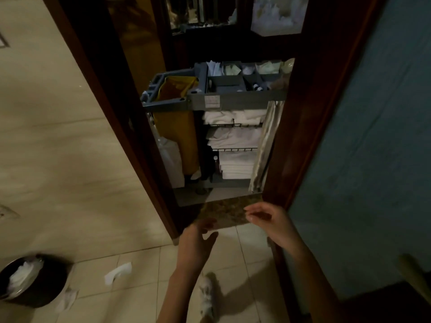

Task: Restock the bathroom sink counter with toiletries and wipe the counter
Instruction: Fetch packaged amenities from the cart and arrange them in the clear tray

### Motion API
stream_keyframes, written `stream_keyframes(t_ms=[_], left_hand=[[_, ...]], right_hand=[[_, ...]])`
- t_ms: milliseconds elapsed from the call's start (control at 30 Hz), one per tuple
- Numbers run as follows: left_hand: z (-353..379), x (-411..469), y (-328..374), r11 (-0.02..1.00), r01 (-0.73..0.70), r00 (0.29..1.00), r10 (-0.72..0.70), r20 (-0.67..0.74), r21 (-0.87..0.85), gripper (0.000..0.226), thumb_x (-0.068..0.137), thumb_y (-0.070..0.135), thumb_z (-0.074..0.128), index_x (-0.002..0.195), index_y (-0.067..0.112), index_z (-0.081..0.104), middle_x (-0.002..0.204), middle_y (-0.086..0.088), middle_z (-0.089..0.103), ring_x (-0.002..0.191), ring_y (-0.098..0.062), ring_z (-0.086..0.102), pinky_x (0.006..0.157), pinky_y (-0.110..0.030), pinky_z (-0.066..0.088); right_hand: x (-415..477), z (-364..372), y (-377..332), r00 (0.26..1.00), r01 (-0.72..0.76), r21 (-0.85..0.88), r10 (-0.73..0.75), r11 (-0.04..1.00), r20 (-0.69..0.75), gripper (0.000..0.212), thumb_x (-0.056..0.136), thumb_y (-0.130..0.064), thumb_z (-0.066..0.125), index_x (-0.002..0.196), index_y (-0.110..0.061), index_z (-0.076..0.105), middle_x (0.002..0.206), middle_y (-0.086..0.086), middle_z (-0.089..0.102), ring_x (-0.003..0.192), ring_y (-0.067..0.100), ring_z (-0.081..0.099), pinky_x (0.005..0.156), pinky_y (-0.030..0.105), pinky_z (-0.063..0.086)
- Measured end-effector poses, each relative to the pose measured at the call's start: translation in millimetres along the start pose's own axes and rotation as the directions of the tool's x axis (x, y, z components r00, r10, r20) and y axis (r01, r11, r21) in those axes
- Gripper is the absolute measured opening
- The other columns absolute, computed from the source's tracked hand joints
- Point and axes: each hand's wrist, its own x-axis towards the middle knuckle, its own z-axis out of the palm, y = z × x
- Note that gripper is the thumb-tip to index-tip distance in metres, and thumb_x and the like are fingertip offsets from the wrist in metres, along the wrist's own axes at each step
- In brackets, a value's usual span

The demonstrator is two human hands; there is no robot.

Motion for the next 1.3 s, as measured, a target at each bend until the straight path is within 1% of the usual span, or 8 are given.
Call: stream_keyframes(t_ms=[233, 367, 533, 933, 1000, 1100, 1233, 1300], left_hand=[[-23.7, 132.2, -26.4, 0.995, -0.074, 0.997, 0.073, -0.009, -0.067, 0.027, 0.087, 0.019, 0.067, 0.114, 0.021, 0.069, 0.106, 0.006, 0.071, 0.096, -0.011, 0.067, 0.082, -0.025, 0.053], [-45.0, 205.3, -42.6, 0.994, -0.095, 0.994, 0.092, -0.056, -0.051, 0.028, 0.088, 0.017, 0.064, 0.115, 0.019, 0.068, 0.111, 0.004, 0.070, 0.101, -0.011, 0.065, 0.077, -0.008, 0.040], [-55.4, 251.1, -63.5, 0.983, -0.051, 0.998, 0.044, -0.046, -0.179, 0.026, 0.086, 0.012, 0.067, 0.112, 0.015, 0.069, 0.106, 0.002, 0.072, 0.098, -0.011, 0.067, 0.082, -0.021, 0.049], [-8.1, 358.5, -55.1, 0.972, 0.054, 0.984, -0.014, 0.175, -0.230, 0.026, 0.090, 0.014, 0.063, 0.116, 0.017, 0.063, 0.107, 0.008, 0.062, 0.093, -0.004, 0.058, 0.073, 0.002, 0.038], [1.6, 380.7, -52.8, 0.965, 0.081, 0.984, -0.038, 0.176, -0.248, 0.025, 0.089, 0.013, 0.064, 0.114, 0.015, 0.064, 0.109, 0.006, 0.064, 0.094, -0.009, 0.062, 0.081, -0.006, 0.044], [14.4, 424.8, -41.0, 0.947, 0.136, 0.983, -0.091, 0.161, -0.291, 0.025, 0.088, 0.008, 0.065, 0.110, 0.020, 0.064, 0.105, 0.004, 0.067, 0.097, -0.015, 0.065, 0.088, -0.036, 0.054], [32.6, 495.7, -1.3, 0.934, 0.137, 0.983, -0.087, 0.160, -0.330, 0.022, 0.088, 0.012, 0.066, 0.104, 0.027, 0.062, 0.100, 0.011, 0.067, 0.095, -0.006, 0.065, 0.082, -0.024, 0.055], [42.6, 531.4, 22.0, 0.939, 0.090, 0.989, -0.044, 0.141, -0.332, 0.026, 0.088, 0.016, 0.066, 0.109, 0.030, 0.062, 0.103, 0.013, 0.067, 0.094, -0.004, 0.065, 0.083, -0.030, 0.056]], right_hand=[[126.7, 32.7, -21.1, 0.998, 0.061, -0.035, -0.061, 0.998, 0.003, 0.019, 0.085, -0.008, 0.068, 0.097, -0.022, 0.068, 0.097, -0.009, 0.069, 0.092, -0.002, 0.063, 0.081, 0.012, 0.049], [197.4, 45.3, -42.2, 0.992, 0.125, -0.050, -0.126, 0.991, -0.015, 0.023, 0.084, -0.005, 0.068, 0.094, -0.025, 0.068, 0.095, -0.007, 0.071, 0.090, 0.001, 0.065, 0.081, 0.016, 0.052], [250.2, 61.3, -45.6, 0.996, 0.084, -0.073, -0.086, 0.994, -0.018, 0.020, 0.086, -0.009, 0.067, 0.093, -0.028, 0.068, 0.093, -0.011, 0.070, 0.087, -0.002, 0.064, 0.079, 0.014, 0.051], [333.6, 27.6, -22.1, 0.991, -0.054, 0.058, 0.061, 0.997, -0.123, 0.023, 0.087, -0.007, 0.066, 0.084, -0.030, 0.065, 0.082, -0.013, 0.068, 0.076, -0.008, 0.064, 0.068, 0.009, 0.049], [360.5, 18.7, -19.3, 0.993, -0.059, 0.063, 0.065, 0.996, -0.099, 0.021, 0.088, -0.006, 0.065, 0.087, -0.028, 0.066, 0.086, -0.010, 0.068, 0.078, -0.002, 0.064, 0.068, 0.010, 0.050], [409.9, 2.1, -15.4, 0.994, -0.072, 0.098, 0.080, 0.993, -0.079, 0.016, 0.086, -0.011, 0.068, 0.089, -0.027, 0.069, 0.090, -0.009, 0.070, 0.084, 0.003, 0.065, 0.073, 0.014, 0.052], [477.8, -39.0, -18.0, 0.990, -0.030, 0.132, 0.047, 0.991, -0.132, 0.016, 0.084, -0.012, 0.070, 0.086, -0.028, 0.070, 0.090, -0.011, 0.072, 0.087, -0.003, 0.065, 0.075, 0.011, 0.051], [507.6, -63.2, -18.3, 0.990, -0.007, 0.143, 0.026, 0.990, -0.137, 0.017, 0.085, -0.011, 0.070, 0.087, -0.028, 0.070, 0.091, -0.013, 0.072, 0.088, -0.004, 0.065, 0.074, 0.010, 0.050]])
